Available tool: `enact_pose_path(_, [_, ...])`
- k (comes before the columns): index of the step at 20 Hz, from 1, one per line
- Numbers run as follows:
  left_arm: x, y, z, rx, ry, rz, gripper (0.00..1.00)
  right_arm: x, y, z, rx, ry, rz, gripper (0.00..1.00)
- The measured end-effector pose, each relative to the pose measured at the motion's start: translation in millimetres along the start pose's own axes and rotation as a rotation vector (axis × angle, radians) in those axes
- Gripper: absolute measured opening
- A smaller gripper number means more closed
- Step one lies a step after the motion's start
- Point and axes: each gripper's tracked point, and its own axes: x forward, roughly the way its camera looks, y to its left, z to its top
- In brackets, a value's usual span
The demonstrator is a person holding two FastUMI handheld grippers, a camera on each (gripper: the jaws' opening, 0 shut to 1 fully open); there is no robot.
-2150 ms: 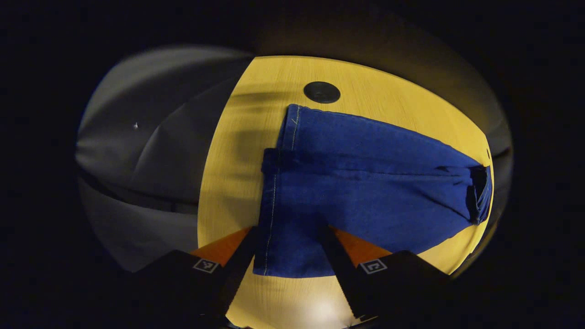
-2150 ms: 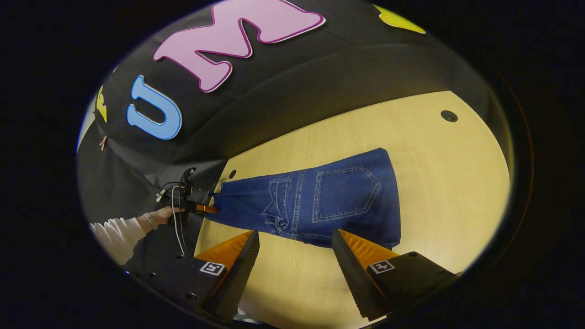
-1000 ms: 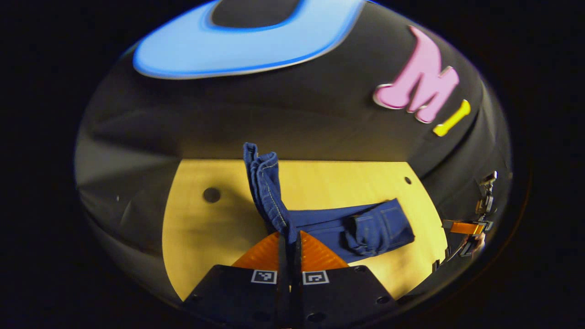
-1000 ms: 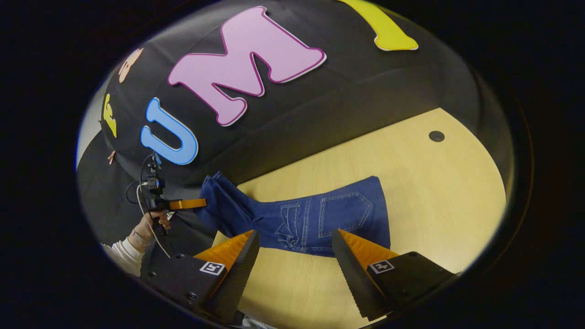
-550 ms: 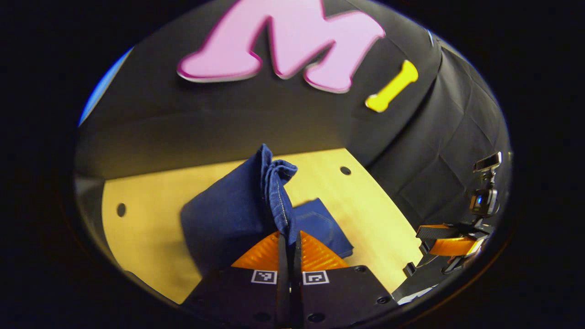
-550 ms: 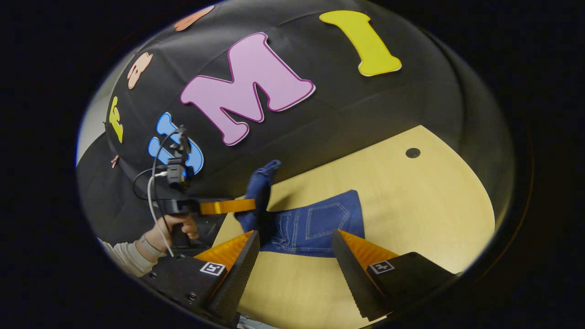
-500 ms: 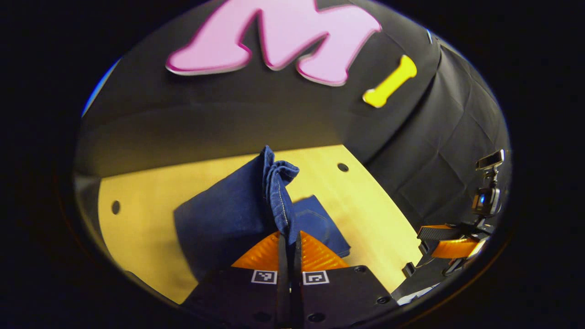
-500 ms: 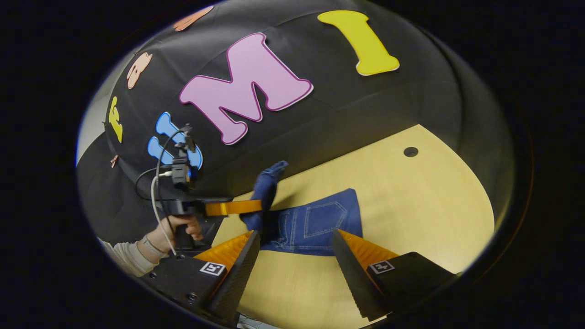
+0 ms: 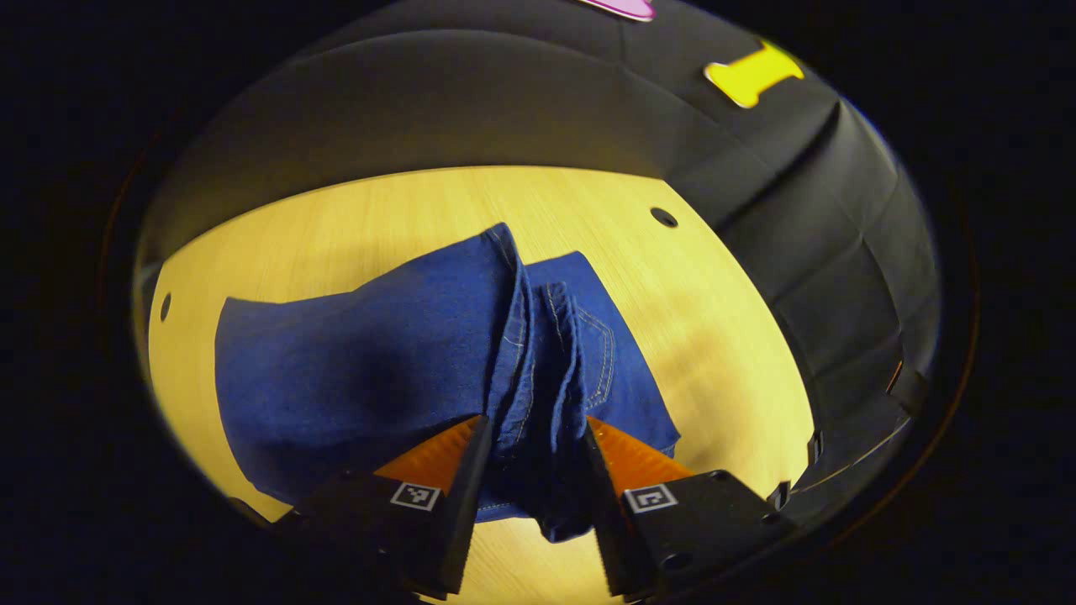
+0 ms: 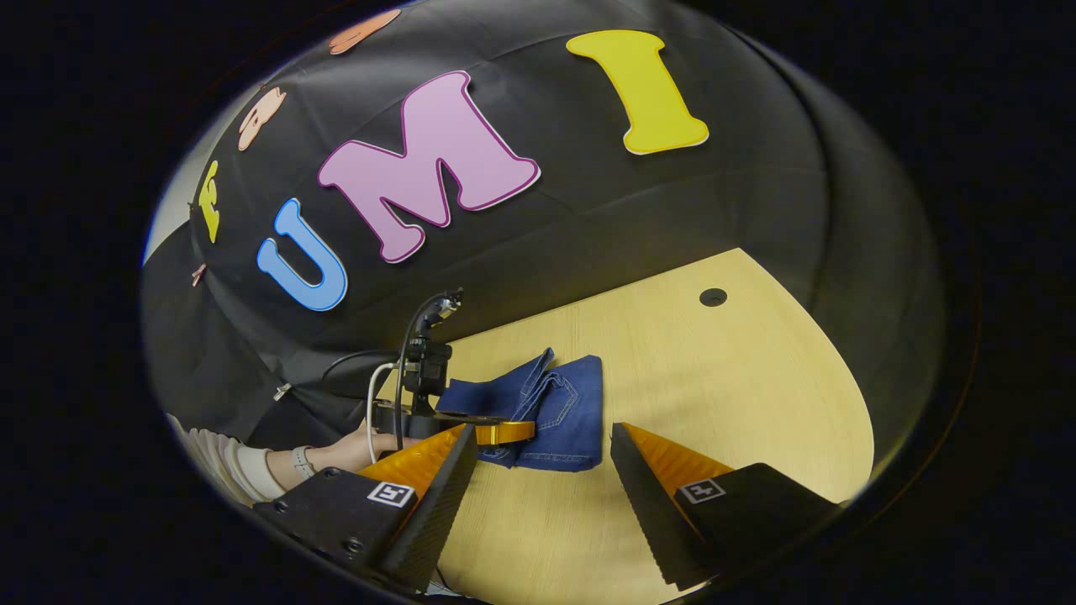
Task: Grasp the waist and the cuffs of the jeans and fold them to make the two legs overlap; first hold the waist and fold one-third of the jeans toward the cuffs, then hold the cuffs and fold the remaining one-third in the same direction to finish folding.
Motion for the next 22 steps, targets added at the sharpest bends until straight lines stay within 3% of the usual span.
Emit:
enact_pose_path(2, [-23.7,0.4,8.0,-0.039,-0.048,0.041,0.78,-1.1,-4.6,3.3,-0.03,-0.016,-0.004,0.98])
enact_pose_path(3, [-39.6,-5.3,15.3,-0.041,-0.094,0.04,0.98,-3.2,-5.3,5.3,-0.046,-0.03,-0.013,0.98])
enact_pose_path(7, [-127.1,-37.4,38.3,0.036,-0.317,0.021,0.98,-24.8,6.8,25.9,-0.216,-0.108,-0.047,0.98])
enact_pose_path(11, [-223.6,-78.9,29.1,0.142,-0.519,0.004,0.98,-63.6,43.3,51.2,-0.321,-0.237,-0.036,0.98])
enact_pose_path(16, [-334.7,-125.8,-25.7,0.185,-0.704,0.023,0.97,-134.9,86.8,50.9,-0.367,-0.342,-0.024,0.98])
enact_pose_path(22, [-452.6,-149.8,-118.5,0.202,-0.866,0.127,0.97,-231.5,151.6,40.2,-0.49,-0.457,-0.018,0.98])
